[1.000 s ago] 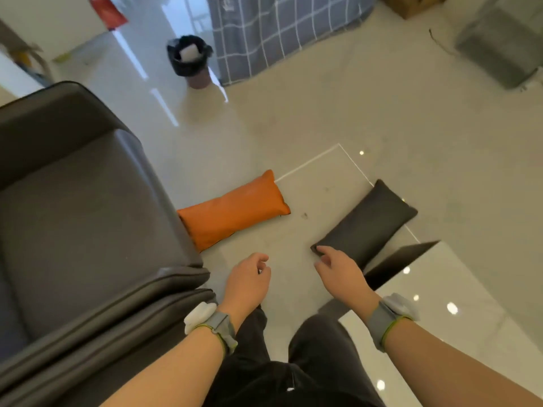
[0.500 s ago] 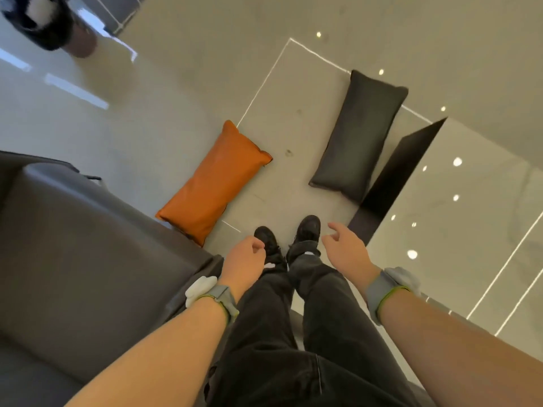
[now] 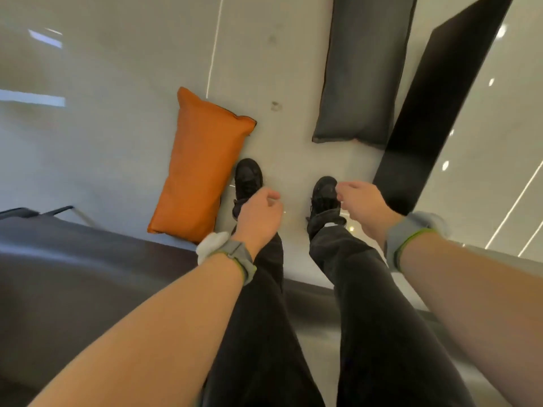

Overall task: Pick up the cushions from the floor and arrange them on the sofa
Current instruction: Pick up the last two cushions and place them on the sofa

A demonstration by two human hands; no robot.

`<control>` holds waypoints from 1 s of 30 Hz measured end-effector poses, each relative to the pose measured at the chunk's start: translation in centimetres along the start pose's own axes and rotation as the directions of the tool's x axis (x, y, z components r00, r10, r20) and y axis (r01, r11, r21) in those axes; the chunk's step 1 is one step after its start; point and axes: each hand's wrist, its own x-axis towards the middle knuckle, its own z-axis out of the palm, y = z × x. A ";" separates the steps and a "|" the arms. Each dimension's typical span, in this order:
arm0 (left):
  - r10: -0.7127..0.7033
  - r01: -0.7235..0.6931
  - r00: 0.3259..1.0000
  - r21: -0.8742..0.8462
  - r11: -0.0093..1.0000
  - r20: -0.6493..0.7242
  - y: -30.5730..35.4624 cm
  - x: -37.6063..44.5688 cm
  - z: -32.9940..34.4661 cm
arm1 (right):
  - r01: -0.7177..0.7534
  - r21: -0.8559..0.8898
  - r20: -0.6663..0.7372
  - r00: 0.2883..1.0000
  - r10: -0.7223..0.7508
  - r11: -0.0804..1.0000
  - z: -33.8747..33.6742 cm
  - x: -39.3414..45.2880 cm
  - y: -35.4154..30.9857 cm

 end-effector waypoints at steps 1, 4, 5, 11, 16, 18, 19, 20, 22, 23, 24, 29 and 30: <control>0.023 -0.023 1.000 0.022 1.000 -0.001 0.3 2.3 -0.5 | -0.028 0.064 -0.016 0.999 0.029 0.998 0.8 2.0 -0.3; 0.116 -0.113 0.993 0.090 0.990 -0.034 0.3 9.8 -1.7 | -0.043 0.259 -0.115 0.990 0.075 0.965 3.3 8.7 -1.6; 0.144 -0.136 0.988 0.114 0.984 -0.059 0.3 11.8 -2.1 | -0.071 0.328 -0.090 0.990 0.106 0.942 4.0 10.7 -1.9; 0.328 -0.278 0.944 0.434 0.857 -0.043 -1.8 27.4 -2.1 | -0.248 0.521 0.172 0.968 0.184 0.817 10.5 24.8 -1.7; 0.416 -0.266 0.909 0.718 0.643 -0.036 -3.9 37.3 -1.7 | -0.246 0.641 0.105 0.967 0.234 0.727 11.7 32.6 -1.5; 0.411 -0.214 0.909 0.768 0.603 -0.070 -4.8 40.8 -0.8 | -0.230 0.689 0.097 0.969 0.227 0.687 11.4 35.7 -1.4; 0.406 -0.185 0.909 0.786 0.590 -0.091 -5.2 42.4 -0.2 | -0.223 0.707 0.095 0.970 0.222 0.671 11.2 37.5 -1.2; 0.406 -0.157 0.906 0.792 0.590 -0.123 -5.4 43.0 -0.4 | -0.221 0.718 0.101 0.971 0.216 0.660 11.1 38.2 -1.2; 0.406 -0.115 0.895 0.786 0.607 -0.182 -5.4 44.2 -0.1 | -0.238 0.762 0.126 0.967 0.223 0.602 11.0 39.7 -0.9; 0.400 -0.090 0.892 0.785 0.613 -0.211 -5.5 44.6 0.2 | -0.256 0.779 0.151 0.963 0.225 0.573 11.2 40.4 -0.7; 0.395 -0.060 0.887 0.788 0.612 -0.240 -5.6 44.8 0.5 | -0.276 0.783 0.182 0.958 0.220 0.558 11.5 41.0 -0.6; 0.334 0.048 0.900 0.824 0.565 -0.281 -5.7 44.6 1.4 | -0.311 0.796 0.203 0.946 0.254 0.519 12.6 42.0 -1.4; 0.313 0.050 0.914 0.836 0.547 -0.260 -5.6 44.5 1.2 | -0.308 0.794 0.188 0.944 0.270 0.525 12.7 41.7 -1.8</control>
